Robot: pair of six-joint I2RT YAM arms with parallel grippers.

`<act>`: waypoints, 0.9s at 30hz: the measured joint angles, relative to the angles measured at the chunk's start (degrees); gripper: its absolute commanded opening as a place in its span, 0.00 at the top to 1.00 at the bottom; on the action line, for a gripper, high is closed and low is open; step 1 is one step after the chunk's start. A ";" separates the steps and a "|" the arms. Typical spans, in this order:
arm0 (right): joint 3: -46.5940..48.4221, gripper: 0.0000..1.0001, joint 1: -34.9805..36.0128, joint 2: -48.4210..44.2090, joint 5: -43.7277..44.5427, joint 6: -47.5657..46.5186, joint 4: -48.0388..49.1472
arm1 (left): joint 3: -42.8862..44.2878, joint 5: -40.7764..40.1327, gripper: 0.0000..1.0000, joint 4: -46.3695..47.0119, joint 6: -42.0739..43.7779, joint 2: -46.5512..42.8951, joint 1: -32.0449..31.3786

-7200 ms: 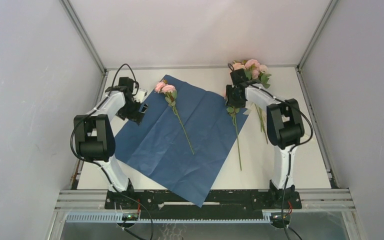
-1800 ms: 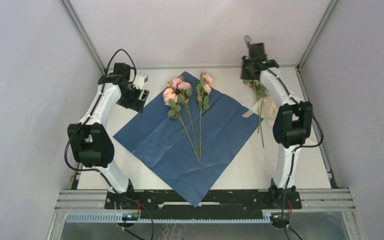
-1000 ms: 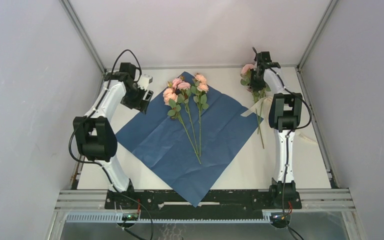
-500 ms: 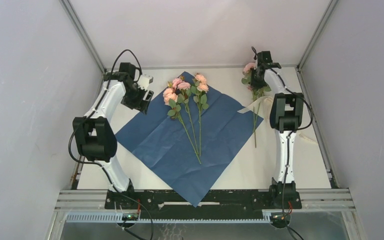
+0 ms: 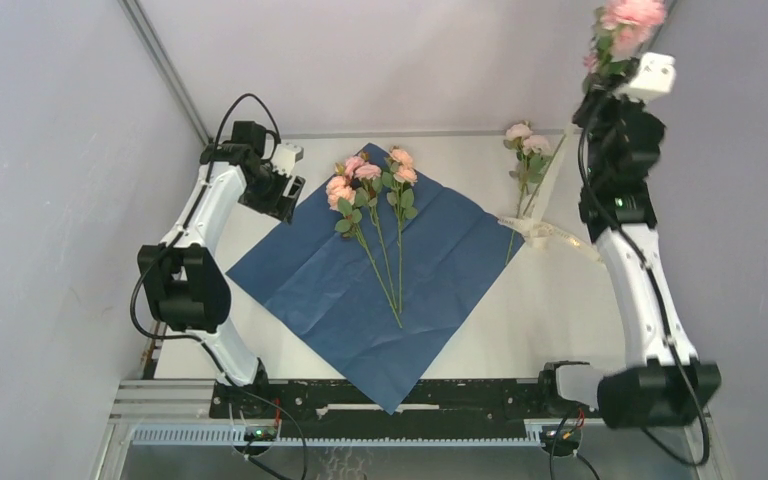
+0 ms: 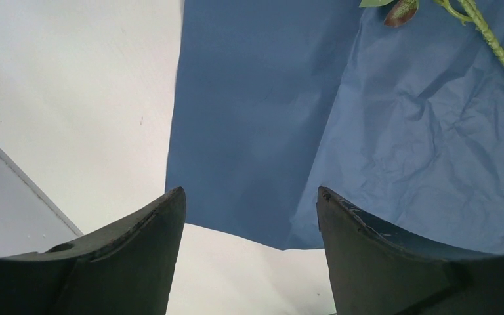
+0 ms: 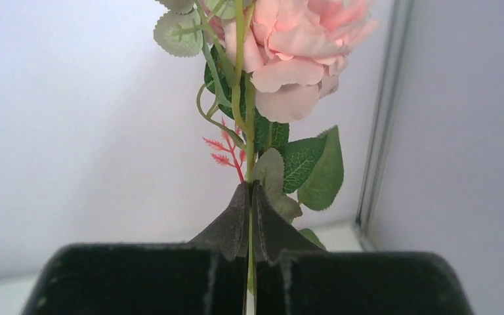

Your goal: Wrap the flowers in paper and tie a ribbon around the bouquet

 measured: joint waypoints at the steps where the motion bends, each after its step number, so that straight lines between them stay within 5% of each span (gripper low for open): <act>1: -3.08 1.00 0.00 -2.99 0.48 -0.37 4.11 | 0.00 0.02 0.22 -0.02 0.00 -0.04 0.00; 7: -10.58 1.00 3.85 -8.46 2.95 -5.44 18.58 | 0.00 0.00 0.22 0.00 0.02 -0.11 0.00; 13: -14.97 1.00 16.85 -6.82 1.88 -15.19 18.86 | -0.26 -0.59 0.22 0.20 0.42 -1.11 0.00; 20: 7.45 1.00 15.43 -1.11 -12.04 4.52 -0.57 | -0.44 -1.49 0.22 0.48 0.44 -2.27 0.13; 27: 15.67 1.00 30.67 19.71 -18.80 18.14 -9.77 | -1.11 -1.29 0.22 0.74 0.44 -2.27 0.17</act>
